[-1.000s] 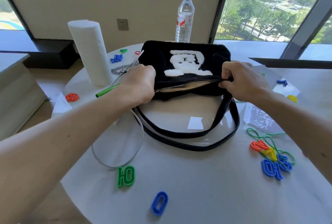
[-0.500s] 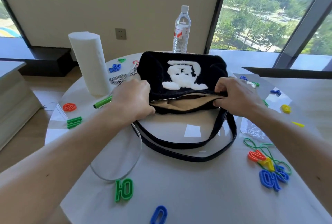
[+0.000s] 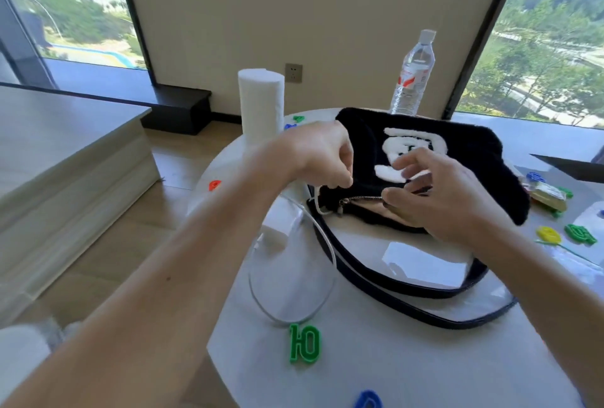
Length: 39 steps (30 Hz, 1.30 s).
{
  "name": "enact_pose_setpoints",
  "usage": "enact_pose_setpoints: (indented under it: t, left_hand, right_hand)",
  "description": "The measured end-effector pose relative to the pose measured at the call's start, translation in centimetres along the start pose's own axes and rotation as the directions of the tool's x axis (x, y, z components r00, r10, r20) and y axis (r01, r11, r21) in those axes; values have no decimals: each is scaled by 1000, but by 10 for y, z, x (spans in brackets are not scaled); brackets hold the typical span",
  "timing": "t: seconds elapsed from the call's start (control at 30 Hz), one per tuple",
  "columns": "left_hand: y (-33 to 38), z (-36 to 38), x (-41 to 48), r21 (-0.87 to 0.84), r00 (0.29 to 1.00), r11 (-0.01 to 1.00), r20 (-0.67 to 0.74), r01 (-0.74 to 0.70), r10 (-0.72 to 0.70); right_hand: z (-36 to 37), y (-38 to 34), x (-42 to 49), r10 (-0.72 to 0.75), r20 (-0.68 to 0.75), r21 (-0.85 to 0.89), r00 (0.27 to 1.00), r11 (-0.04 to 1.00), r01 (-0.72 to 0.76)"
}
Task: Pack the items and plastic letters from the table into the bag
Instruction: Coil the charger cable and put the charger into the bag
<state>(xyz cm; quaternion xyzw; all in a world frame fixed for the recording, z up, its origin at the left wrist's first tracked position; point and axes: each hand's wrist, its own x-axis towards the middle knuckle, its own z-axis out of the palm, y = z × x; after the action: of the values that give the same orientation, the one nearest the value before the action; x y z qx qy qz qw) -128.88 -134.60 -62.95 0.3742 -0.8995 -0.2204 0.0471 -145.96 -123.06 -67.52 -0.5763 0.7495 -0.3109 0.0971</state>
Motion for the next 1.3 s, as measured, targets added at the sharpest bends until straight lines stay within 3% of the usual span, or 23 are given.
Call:
enact_pose_setpoints:
  t: [0.17,0.27,0.37,0.7,0.83,1.03,1.13,1.3]
  left_hand:
    - [-36,-18,-10,47,993,993,18,113,-114]
    - [-47,-4,-13,148,939,954,193,259,-285]
    - [-43,21,-12,330,900,879,150,343,-408]
    - [-39,56,-2,355,907,838,-87,415,-412]
    - [-49,53,-5,168,886,870,-81,464,-457]
    - [-52,46,1,-92,918,914,18,396,-396]
    - [-47,42,1,-8,937,937,-3,349,-349]
    - [-27,16,-6,73,930,948,-231,309,-285]
  right_hand:
    - [24,-17,-18,40,287,29,957,998,-50]
    - [25,-18,-28,46,341,16,939,998,-55]
    - [22,-20,-29,58,339,36,939,997,-74]
    - [22,-26,-23,7,279,84,960,996,-32]
    - [15,-23,-20,13,249,84,968,996,-35]
    - [4,-14,-22,32,215,77,976,996,-49]
    - [-2,-10,-23,52,214,85,975,994,-72]
    - [-9,-1,-23,71,202,81,977,993,-89]
